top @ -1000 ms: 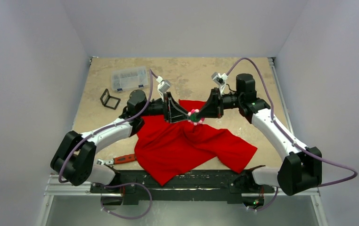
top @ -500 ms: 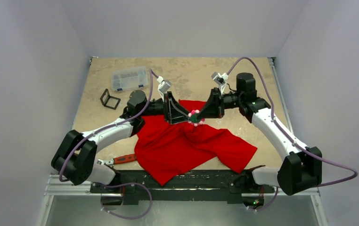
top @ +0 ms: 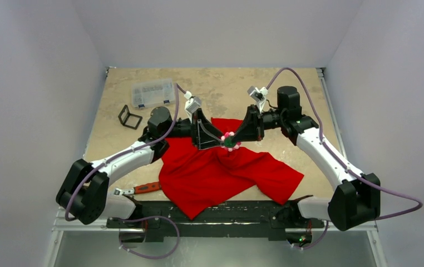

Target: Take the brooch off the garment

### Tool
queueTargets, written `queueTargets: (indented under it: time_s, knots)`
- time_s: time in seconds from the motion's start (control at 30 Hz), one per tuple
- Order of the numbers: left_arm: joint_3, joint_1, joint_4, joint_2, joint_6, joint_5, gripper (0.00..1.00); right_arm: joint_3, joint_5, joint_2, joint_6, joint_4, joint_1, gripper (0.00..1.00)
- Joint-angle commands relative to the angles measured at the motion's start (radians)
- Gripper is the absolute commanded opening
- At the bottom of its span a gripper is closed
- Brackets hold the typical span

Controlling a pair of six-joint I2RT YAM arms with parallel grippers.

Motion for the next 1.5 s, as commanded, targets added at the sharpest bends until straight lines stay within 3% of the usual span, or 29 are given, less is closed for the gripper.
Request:
queueTargets:
  time_s: [0.0, 0.33, 0.57, 0.7, 0.87, 0.93, 0.97, 1.07, 1.1, 1.33, 1.47]
  knots:
    - [0.008, -0.021, -0.04, -0.07, 0.108, 0.078, 0.6, 0.047, 0.042, 0.011, -0.047, 0.001, 0.002, 0.0]
    - [0.024, -0.026, -0.052, -0.075, 0.111, 0.058, 0.6, 0.05, 0.043, 0.015, -0.074, -0.018, 0.014, 0.0]
    - [0.059, -0.027, -0.027, -0.05, 0.056, -0.004, 0.36, 0.057, 0.051, 0.005, -0.125, -0.058, 0.03, 0.0]
    - [0.074, -0.029, -0.031, -0.044, 0.048, -0.011, 0.29, 0.058, 0.058, 0.006, -0.135, -0.066, 0.031, 0.0]
    - [0.077, -0.032, -0.065, -0.052, 0.07, -0.015, 0.0, 0.066, 0.065, 0.007, -0.128, -0.06, 0.032, 0.0]
    - [0.075, -0.032, -0.097, -0.061, 0.082, -0.019, 0.0, 0.068, 0.067, 0.004, -0.124, -0.062, 0.032, 0.01]
    - [0.075, -0.032, -0.118, -0.068, 0.092, -0.021, 0.0, 0.069, 0.069, 0.003, -0.124, -0.061, 0.033, 0.06]
    - [0.091, -0.027, -0.241, -0.103, 0.154, -0.052, 0.0, 0.073, 0.077, 0.001, -0.117, -0.057, 0.032, 0.37]
    - [0.1, -0.023, -0.292, -0.116, 0.177, -0.068, 0.0, 0.076, 0.087, 0.0, -0.112, -0.055, 0.031, 0.41]
    - [0.168, 0.01, -0.666, -0.218, 0.445, -0.152, 0.0, 0.078, 0.153, -0.016, -0.082, -0.025, -0.001, 0.61]
    - [0.137, 0.021, -0.796, -0.324, 0.754, -0.102, 0.0, 0.093, 0.155, 0.002, -0.011, 0.01, -0.034, 0.68]
